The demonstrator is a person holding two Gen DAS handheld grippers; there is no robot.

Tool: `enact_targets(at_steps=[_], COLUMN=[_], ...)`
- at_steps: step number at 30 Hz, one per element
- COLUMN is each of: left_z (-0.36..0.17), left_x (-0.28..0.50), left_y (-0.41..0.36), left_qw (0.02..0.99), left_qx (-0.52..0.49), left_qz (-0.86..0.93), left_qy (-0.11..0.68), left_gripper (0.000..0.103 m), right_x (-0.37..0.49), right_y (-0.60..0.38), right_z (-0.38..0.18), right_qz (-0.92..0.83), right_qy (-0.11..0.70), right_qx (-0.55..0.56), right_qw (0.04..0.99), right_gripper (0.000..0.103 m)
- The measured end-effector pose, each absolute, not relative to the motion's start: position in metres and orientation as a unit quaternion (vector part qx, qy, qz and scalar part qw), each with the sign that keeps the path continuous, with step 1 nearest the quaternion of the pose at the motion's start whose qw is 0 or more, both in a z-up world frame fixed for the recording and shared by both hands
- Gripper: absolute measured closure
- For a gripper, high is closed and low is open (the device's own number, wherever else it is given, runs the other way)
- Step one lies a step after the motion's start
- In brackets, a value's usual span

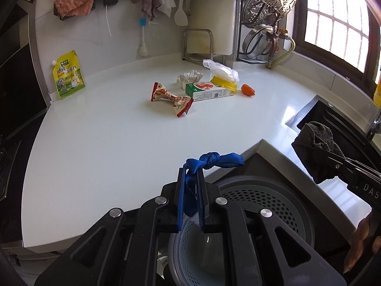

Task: Collect trash
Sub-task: 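Carry the cloth and spray trigger over the grey mesh basket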

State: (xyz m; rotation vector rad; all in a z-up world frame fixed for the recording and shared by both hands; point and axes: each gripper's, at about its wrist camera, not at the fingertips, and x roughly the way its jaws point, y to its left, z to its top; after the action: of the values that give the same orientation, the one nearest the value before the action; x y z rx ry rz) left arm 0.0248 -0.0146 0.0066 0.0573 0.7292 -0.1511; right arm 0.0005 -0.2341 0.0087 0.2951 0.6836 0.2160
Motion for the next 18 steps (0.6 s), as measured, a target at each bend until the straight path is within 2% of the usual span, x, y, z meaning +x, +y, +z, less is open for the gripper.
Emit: enact_targets(at_steps=[18], left_z=[-0.036], left_x=[-0.03], left_y=[-0.027], left_qw=[0.916], left_qx=[0.046], left_qz=[-0.091], left_qy=[0.389], left_gripper=[0.093], right_x=[-0.082], right_y=[-0.212], right_z=[-0.039], right_qz=[0.097], right_qy=[0.37], right_qx=[0.151], right_qw=[0.911], right_gripper=[0.078])
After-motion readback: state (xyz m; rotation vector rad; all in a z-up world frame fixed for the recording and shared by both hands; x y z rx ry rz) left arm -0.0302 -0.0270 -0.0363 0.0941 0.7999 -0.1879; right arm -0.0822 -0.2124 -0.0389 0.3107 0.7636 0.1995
